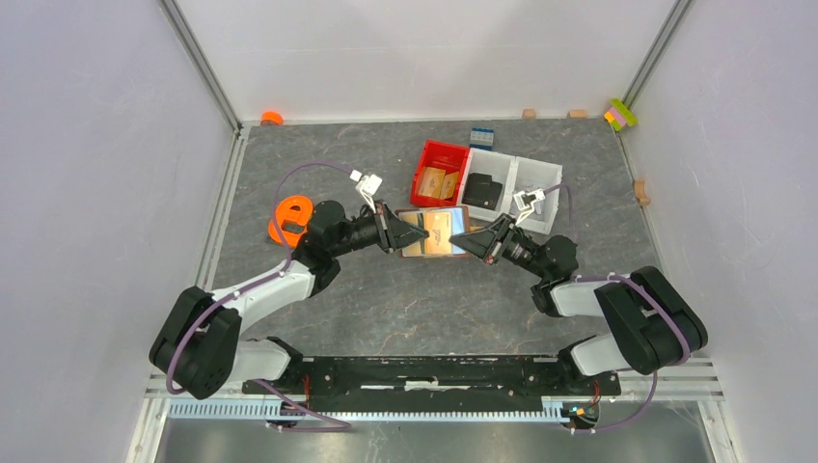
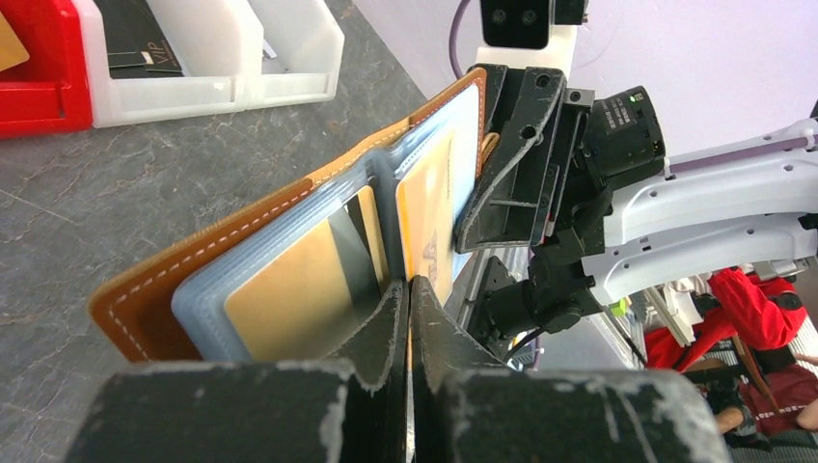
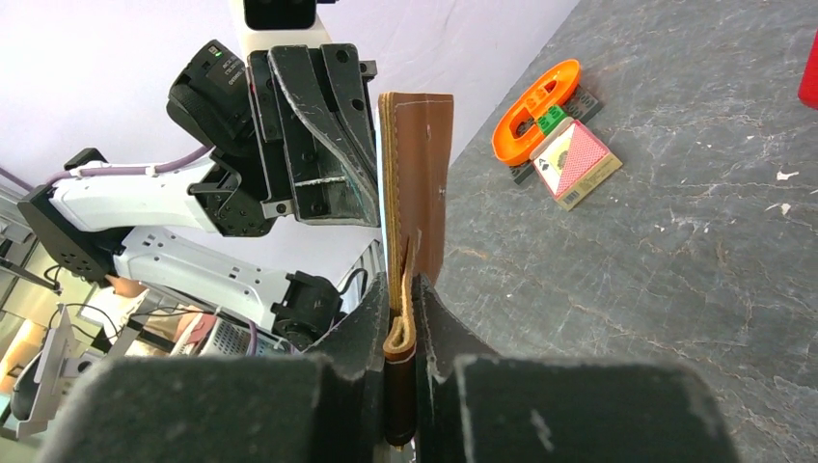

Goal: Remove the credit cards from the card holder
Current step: Remove the credit card from the card holder.

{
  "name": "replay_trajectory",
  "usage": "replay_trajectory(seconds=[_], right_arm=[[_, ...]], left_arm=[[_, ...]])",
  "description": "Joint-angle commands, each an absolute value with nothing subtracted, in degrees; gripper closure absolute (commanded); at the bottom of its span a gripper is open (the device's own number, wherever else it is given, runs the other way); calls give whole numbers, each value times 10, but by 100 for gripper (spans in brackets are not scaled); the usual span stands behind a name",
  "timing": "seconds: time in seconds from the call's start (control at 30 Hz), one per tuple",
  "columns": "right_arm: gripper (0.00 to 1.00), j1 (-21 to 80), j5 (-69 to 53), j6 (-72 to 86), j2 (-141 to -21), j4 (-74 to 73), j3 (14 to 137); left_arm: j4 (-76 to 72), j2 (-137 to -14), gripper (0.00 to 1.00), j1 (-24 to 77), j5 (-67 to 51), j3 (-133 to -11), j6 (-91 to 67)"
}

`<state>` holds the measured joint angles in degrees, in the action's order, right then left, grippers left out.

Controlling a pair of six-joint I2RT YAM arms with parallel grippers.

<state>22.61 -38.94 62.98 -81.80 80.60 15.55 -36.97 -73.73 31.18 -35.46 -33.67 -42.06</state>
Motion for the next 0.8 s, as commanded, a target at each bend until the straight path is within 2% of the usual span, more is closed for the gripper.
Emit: replay_trajectory(seconds=[0.0,0.2,0.33,0.43,0.67,0.77], right_arm=[[100,217,-383,635,-801,866,148],[98,211,-383,639,-801,874,144],[69,213,-390,648,-807,894,146],[57,216,-393,645,-808,893,148],[54,235,-384,585,-804,787,171],[59,241,-379,568,-804,761,177]], left_arm=[[-372,-726,98,300,-332,-341,-426],[-374,-727,98,296,-334,-340,-430],[-399,-748,98,296,-365,-347,-445],[-425,-772,98,297,-388,-352,-464],[-440,-785,98,296,-406,-357,-475],[-444,-786,98,297,-409,-358,-477]])
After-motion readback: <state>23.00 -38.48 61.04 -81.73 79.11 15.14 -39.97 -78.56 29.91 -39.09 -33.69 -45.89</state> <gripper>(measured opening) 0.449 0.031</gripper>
